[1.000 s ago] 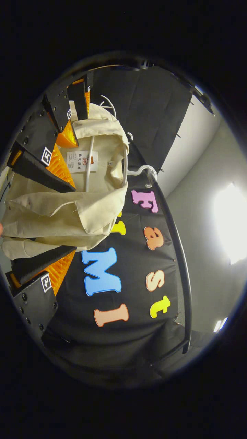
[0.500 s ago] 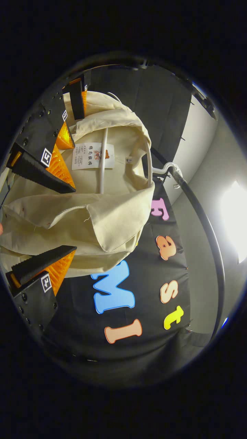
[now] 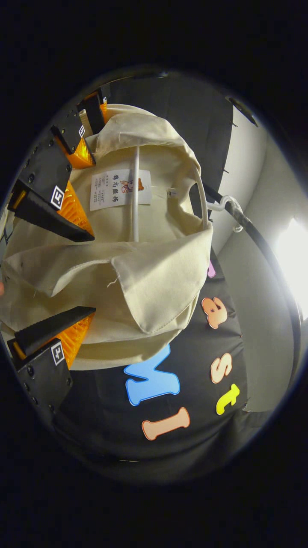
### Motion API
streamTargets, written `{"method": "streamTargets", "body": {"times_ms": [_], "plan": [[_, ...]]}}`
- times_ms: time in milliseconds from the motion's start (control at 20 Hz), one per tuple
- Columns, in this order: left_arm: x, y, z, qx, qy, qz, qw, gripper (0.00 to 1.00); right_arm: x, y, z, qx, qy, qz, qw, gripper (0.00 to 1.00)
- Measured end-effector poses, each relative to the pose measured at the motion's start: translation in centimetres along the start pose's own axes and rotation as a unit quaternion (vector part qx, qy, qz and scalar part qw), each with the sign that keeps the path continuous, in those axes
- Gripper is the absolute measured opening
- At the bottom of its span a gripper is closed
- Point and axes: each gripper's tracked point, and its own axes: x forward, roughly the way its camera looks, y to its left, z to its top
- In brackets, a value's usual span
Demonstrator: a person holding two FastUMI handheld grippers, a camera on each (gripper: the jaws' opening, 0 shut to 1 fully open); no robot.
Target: Grasp the clothes on the hanger with both hands and then place them into the laundry hamper below.
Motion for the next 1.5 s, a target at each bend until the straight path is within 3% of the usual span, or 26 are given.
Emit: {"method": "streamTargets", "body": {"times_ms": [50, 100, 200, 350, 450, 500, 550, 600, 650, 700, 750, 800, 900, 1150, 1500], "plan": [[0.0, 0.1, -0.1, 0.005, -0.001, 0.0, 1.0, 0.93, 0.3, 0.2, -0.1, -0.003, -0.001, -0.001, 1.0, 0.95], [-0.2, 0.9, 0.1, 0.013, -0.005, 0.015, 1.0, 0.87, 0.7, 0.4, -0.2, -0.007, 0.0, -0.002, 1.0, 0.95], [0.1, 1.6, -0.2, 0.012, -0.005, 0.024, 1.0, 0.71, 1.5, -0.1, -0.6, -0.01, 0.005, -0.016, 1.0, 0.95], [-0.3, 2.5, -0.1, 0.016, -0.003, 0.025, 1.0, 0.37, 2.5, -1.0, -0.4, -0.012, 0.009, -0.046, 0.999, 0.95], [-0.4, 2.5, -0.2, 0.021, -0.001, 0.009, 1.0, 0.38, 2.6, -1.9, -0.4, -0.017, 0.01, -0.075, 0.997, 0.61], [-1.0, 3.6, 0.0, 0.022, -0.001, 0.029, 0.999, 0.38, 2.6, -2.4, -0.3, -0.02, 0.009, -0.089, 0.996, 0.39], [-0.9, 4.0, -0.1, 0.018, -0.005, 0.027, 0.999, 0.27, 2.4, -2.9, 0.1, -0.023, 0.005, -0.101, 0.995, 0.26], [-1.1, 3.7, -0.1, 0.015, -0.002, 0.013, 1.0, 0.15, 2.4, -2.7, 0.6, -0.022, -0.003, -0.101, 0.995, 0.06], [-1.2, 3.7, -0.1, 0.016, 0.001, 0.002, 1.0, 0.0, 2.4, -2.9, 0.8, -0.025, -0.004, -0.104, 0.994, 0.04], [-1.6, 4.0, -0.1, 0.013, 0.001, 0.0, 1.0, 0.07, 2.1, -3.6, 1.2, -0.031, -0.007, -0.115, 0.993, 0.03], [-1.4, 3.6, 0.3, -0.001, -0.002, -0.015, 1.0, 0.08, 2.0, -4.5, 1.9, -0.037, -0.013, -0.128, 0.991, 0.03], [-1.4, 3.3, -0.1, -0.012, 0.0, -0.027, 1.0, 0.0, 1.9, -5.3, 2.2, -0.04, -0.015, -0.138, 0.99, 0.03], [-1.6, 3.7, 0.3, -0.02, -0.005, -0.035, 0.999, 0.01, 1.6, -6.9, 3.6, -0.04, -0.029, -0.157, 0.986, 0.03], [-3.7, 8.4, 3.7, 0.017, -0.048, 0.002, 0.999, 0.01, -0.4, -9.5, 7.7, -0.053, -0.075, -0.196, 0.976, 0.03], [-3.4, 13.2, 8.1, 0.018, -0.097, 0.03, 0.995, 0.02, -1.9, -11.0, 11.4, -0.081, -0.117, -0.226, 0.964, 0.05]]}}
